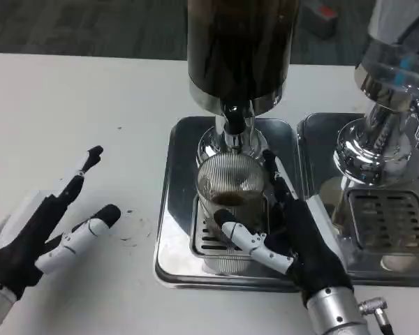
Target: Grasp the cup under the faucet to collect the drink, then remove the cup.
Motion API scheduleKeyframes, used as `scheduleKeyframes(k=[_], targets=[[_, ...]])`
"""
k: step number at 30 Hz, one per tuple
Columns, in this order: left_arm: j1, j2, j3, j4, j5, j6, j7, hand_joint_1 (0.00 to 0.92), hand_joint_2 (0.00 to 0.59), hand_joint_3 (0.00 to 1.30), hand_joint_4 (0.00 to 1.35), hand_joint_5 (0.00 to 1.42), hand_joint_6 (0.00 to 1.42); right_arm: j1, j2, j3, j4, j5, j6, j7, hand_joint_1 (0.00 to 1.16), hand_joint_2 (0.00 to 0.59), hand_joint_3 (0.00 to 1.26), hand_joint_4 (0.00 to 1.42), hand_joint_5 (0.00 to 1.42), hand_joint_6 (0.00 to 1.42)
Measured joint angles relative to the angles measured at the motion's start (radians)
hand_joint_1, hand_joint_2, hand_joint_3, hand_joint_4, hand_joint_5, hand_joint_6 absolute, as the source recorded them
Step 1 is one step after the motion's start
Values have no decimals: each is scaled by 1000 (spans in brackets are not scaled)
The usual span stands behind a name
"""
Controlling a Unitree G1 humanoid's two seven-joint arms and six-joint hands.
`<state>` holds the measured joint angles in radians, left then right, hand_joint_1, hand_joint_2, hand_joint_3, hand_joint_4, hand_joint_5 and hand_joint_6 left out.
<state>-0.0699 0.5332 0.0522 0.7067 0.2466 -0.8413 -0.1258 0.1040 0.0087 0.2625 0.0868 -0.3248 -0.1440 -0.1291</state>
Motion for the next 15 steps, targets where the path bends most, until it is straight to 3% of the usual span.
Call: scheduleKeyframes(k=[15], targets=[[-4,0,-31,14,-5,0,0,0,163,0,0,11,0,-26,0,2,28,-2,-15,-10,760,190,0,0,0,56]])
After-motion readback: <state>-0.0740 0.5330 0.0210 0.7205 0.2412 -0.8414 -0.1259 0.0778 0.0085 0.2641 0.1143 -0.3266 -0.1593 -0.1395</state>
